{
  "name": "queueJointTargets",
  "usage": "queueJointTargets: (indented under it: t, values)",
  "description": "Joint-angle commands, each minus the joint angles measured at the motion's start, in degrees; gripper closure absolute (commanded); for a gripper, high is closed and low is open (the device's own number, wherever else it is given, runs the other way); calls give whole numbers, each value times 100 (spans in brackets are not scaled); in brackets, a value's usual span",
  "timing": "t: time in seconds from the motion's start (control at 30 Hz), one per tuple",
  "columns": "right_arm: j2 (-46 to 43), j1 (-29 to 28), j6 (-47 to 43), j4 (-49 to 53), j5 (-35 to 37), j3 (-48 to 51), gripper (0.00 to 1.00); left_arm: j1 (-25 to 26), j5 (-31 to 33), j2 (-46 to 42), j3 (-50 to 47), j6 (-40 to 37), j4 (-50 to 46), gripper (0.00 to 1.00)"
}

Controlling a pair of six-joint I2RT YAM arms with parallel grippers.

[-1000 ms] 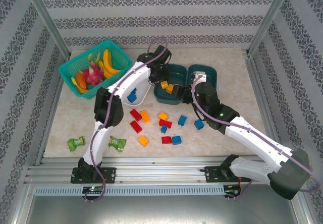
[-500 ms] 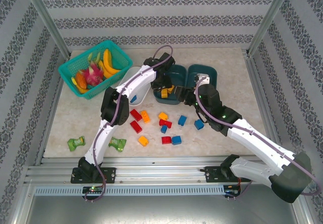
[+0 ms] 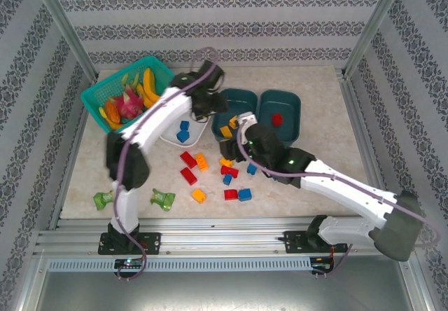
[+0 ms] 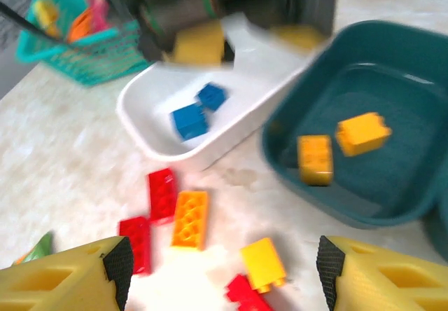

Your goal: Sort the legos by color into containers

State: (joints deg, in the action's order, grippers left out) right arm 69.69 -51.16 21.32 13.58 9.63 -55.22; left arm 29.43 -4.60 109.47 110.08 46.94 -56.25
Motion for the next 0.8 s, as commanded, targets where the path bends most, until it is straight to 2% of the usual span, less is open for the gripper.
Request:
queueJointTargets:
  t: [0.0, 0.07, 0.13, 0.2, 0.33, 0.43, 0.6, 0.77]
  values:
    - [710, -341, -257, 292, -508, -483, 29, -504, 80, -1699, -1593, 210, 370, 31]
    - [1255, -440, -48, 600, -820, -909, 29, -754, 17, -2790, -2706, 108, 574, 27]
    - [1922, -495, 155, 1118, -1172, -1497, 29, -905, 97, -4052, -3786, -148, 724, 15]
    - [2573, -567, 202, 1672, -1346, -2069, 30, -993, 83, -5287, -4662, -313, 809, 8]
    - [3641, -767, 130, 2444, -1308, -2979, 30, -1013, -524, -7255, -5751, -293, 780, 4]
    - [4207, -812, 233, 2770, -1315, -3459, 30, -1016, -876, -8043, -6226, -209, 392, 2]
    - [4901, -884, 370, 3053, -1323, -4052, 31, -1017, -827, -8969, -6596, 5, -169, 1]
    - [5475, -966, 466, 3328, -1238, -4478, 35, -1011, -887, -9270, -6672, 130, -461, 1]
